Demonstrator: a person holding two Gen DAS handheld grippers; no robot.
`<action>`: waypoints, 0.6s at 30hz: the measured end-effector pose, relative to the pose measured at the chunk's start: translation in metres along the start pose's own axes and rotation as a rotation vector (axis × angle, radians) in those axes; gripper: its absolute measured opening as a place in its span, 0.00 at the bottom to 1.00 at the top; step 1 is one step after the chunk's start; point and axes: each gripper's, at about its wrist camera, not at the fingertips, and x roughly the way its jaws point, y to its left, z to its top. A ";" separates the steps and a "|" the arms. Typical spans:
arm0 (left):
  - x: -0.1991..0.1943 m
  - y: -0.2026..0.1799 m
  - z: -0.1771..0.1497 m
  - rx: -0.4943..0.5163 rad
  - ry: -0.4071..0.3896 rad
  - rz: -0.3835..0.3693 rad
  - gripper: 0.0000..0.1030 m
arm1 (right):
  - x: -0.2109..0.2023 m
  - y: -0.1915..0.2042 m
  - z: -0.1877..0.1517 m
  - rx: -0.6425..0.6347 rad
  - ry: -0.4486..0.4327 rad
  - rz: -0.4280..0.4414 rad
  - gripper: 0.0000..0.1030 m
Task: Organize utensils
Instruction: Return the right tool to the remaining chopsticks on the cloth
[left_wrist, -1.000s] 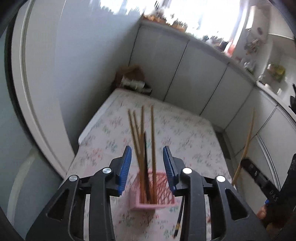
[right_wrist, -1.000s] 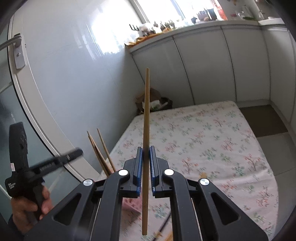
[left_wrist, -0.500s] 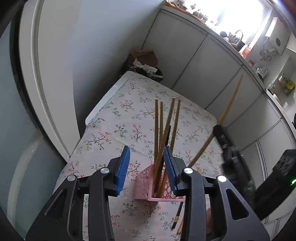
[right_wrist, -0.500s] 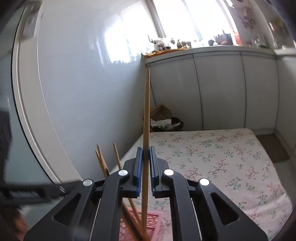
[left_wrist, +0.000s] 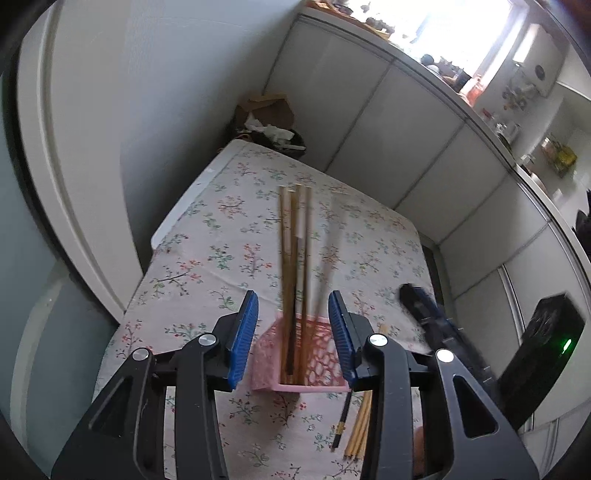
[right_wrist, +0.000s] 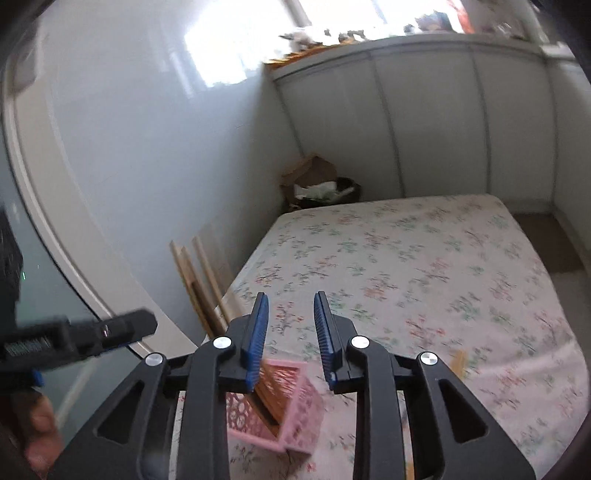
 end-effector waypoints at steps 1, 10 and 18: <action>-0.001 -0.005 -0.001 0.012 -0.002 -0.005 0.36 | -0.012 -0.008 0.006 0.010 0.003 -0.012 0.25; 0.012 -0.072 -0.032 0.201 0.034 -0.048 0.37 | -0.080 -0.084 0.001 0.144 0.122 -0.111 0.36; 0.070 -0.117 -0.075 0.304 0.205 -0.071 0.37 | -0.069 -0.144 -0.028 0.363 0.313 -0.131 0.36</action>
